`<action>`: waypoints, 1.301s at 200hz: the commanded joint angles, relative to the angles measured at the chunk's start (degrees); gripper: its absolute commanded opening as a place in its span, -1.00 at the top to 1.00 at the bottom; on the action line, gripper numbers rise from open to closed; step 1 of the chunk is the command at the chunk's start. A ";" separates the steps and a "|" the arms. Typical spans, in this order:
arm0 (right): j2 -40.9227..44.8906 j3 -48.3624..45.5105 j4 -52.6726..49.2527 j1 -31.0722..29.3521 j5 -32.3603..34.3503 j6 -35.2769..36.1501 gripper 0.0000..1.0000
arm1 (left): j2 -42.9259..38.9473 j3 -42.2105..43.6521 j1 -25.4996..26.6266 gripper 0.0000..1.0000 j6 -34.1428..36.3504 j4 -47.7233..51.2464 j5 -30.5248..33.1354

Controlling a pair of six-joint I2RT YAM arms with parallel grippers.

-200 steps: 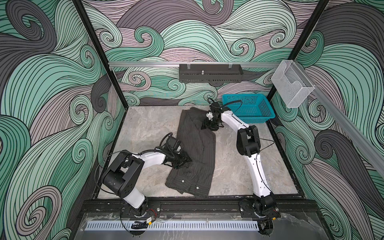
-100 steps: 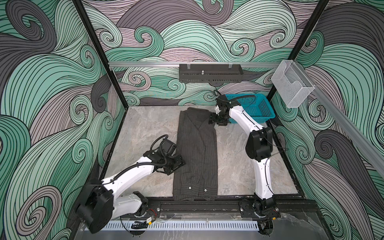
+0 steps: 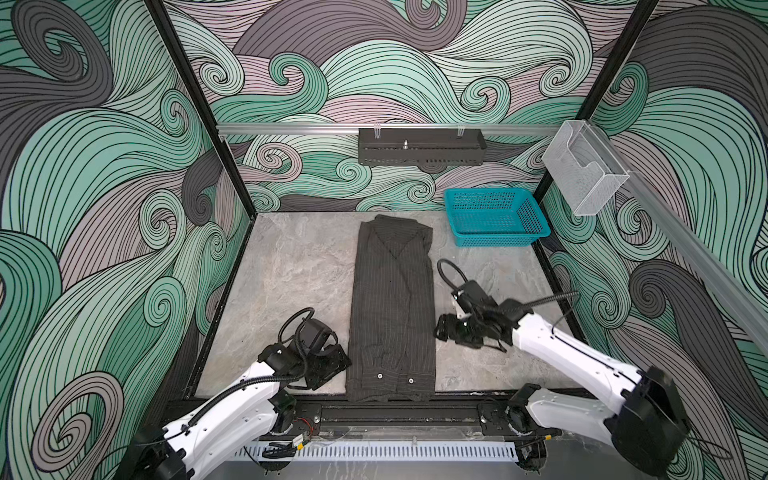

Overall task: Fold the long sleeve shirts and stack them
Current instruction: 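Release the shirt and move both grippers to its end nearest the robot, then grasp the shirt's near end with both grippers and lift it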

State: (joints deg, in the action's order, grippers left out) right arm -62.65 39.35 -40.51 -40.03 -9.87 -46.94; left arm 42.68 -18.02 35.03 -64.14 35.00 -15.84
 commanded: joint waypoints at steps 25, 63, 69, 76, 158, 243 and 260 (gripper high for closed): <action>10.35 -11.63 7.80 -10.48 0.47 -17.86 -0.43 | -5.52 7.37 3.18 -0.46 -7.07 -3.95 -3.90; 8.87 -15.71 14.73 -17.16 0.29 -23.02 -0.44 | -5.56 10.13 8.71 -0.38 -11.42 -8.09 -3.50; 8.30 -16.14 15.56 -17.74 0.19 -23.73 -0.44 | -5.06 10.79 9.72 -0.37 -12.47 -9.21 -3.43; 7.77 -16.63 16.55 -18.88 0.46 -24.47 -0.44 | -4.44 11.50 11.04 -0.37 -13.42 -10.30 -3.08; -3.06 -20.82 33.45 -24.57 -0.91 -29.09 -0.43 | 4.63 14.52 17.45 -0.07 -18.91 -23.52 0.45; 5.17 -15.57 20.67 -25.03 -0.80 -24.00 0.81 | 7.21 9.24 22.03 1.00 -18.78 -27.33 0.32; 5.29 -15.26 20.22 -25.70 -2.97 -24.37 0.89 | 6.64 8.27 24.71 1.00 -19.86 -26.49 1.09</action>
State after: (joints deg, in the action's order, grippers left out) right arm -57.87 22.57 -15.75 -64.77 -10.92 -72.29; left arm 49.67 -7.81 56.60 -82.89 3.86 -16.93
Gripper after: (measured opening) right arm 0.071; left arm 0.053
